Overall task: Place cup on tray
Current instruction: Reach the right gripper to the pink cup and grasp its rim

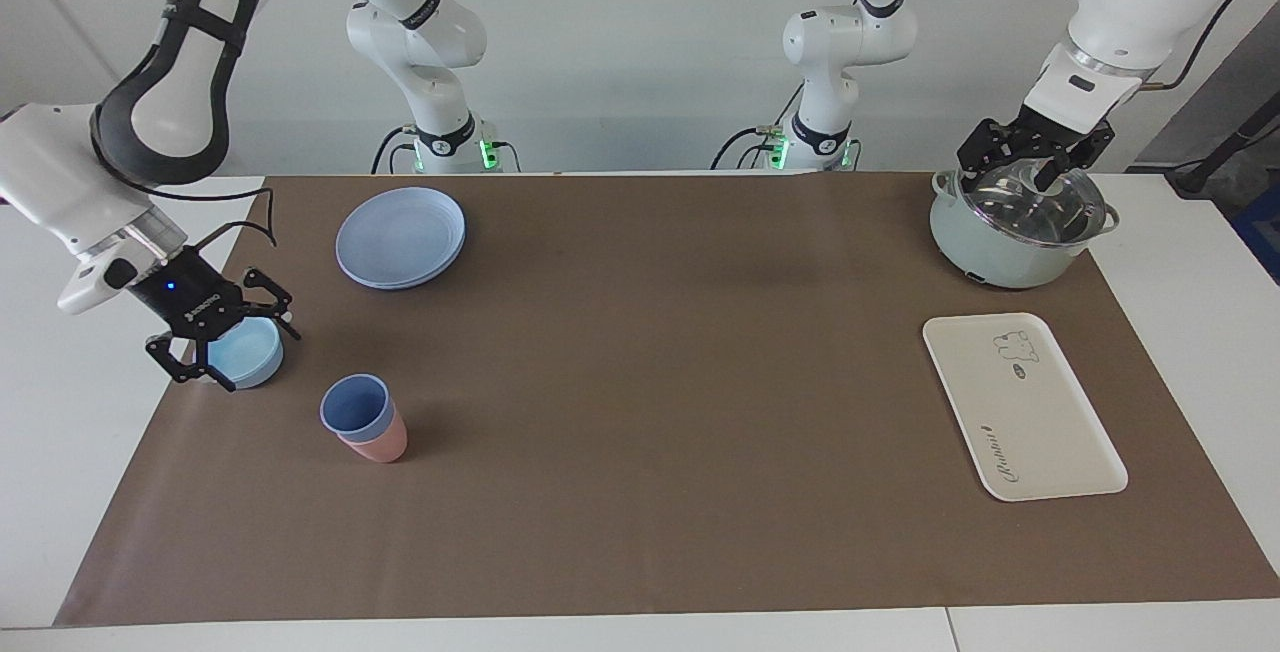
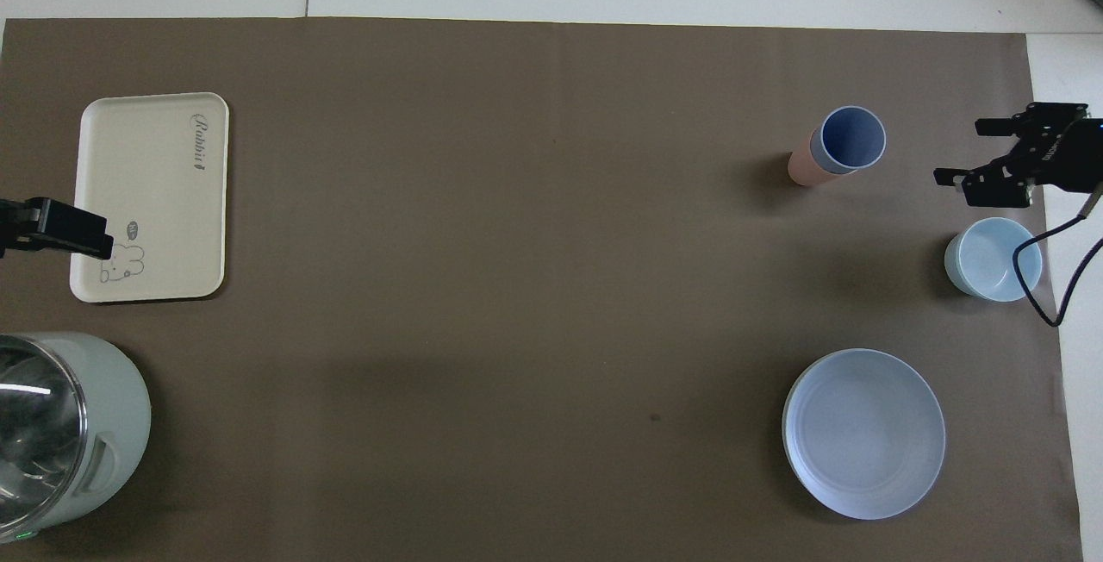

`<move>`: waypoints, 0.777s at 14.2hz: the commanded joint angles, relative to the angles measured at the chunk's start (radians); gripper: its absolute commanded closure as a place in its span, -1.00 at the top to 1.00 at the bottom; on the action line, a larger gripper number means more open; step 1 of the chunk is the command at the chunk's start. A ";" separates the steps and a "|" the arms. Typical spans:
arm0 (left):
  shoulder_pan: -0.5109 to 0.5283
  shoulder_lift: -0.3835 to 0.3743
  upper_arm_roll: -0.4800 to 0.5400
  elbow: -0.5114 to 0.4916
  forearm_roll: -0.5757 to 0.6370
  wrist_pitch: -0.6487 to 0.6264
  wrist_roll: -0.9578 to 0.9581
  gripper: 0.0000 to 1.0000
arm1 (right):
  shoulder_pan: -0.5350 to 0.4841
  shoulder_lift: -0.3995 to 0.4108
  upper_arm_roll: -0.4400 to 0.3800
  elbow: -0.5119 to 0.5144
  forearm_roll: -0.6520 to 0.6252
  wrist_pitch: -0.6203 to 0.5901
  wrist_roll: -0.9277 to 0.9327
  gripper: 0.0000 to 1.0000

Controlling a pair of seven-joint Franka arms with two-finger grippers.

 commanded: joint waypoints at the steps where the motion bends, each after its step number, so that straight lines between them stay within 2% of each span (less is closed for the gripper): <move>1: 0.000 -0.029 -0.001 -0.031 -0.006 0.000 -0.010 1.00 | -0.027 0.042 0.008 -0.014 0.138 -0.002 -0.168 1.00; 4: 0.000 -0.030 -0.001 -0.031 -0.006 0.001 -0.011 1.00 | -0.046 0.101 0.008 -0.035 0.244 -0.024 -0.365 1.00; 6: -0.001 -0.030 -0.001 -0.032 -0.006 0.001 -0.011 1.00 | -0.070 0.170 0.008 -0.034 0.377 -0.067 -0.509 1.00; 8: -0.001 -0.032 -0.001 -0.037 -0.006 0.001 -0.011 1.00 | -0.067 0.179 0.009 -0.028 0.406 -0.061 -0.522 1.00; 11: -0.001 -0.035 -0.001 -0.044 -0.006 0.001 -0.011 1.00 | -0.051 0.230 0.014 -0.028 0.564 -0.062 -0.574 1.00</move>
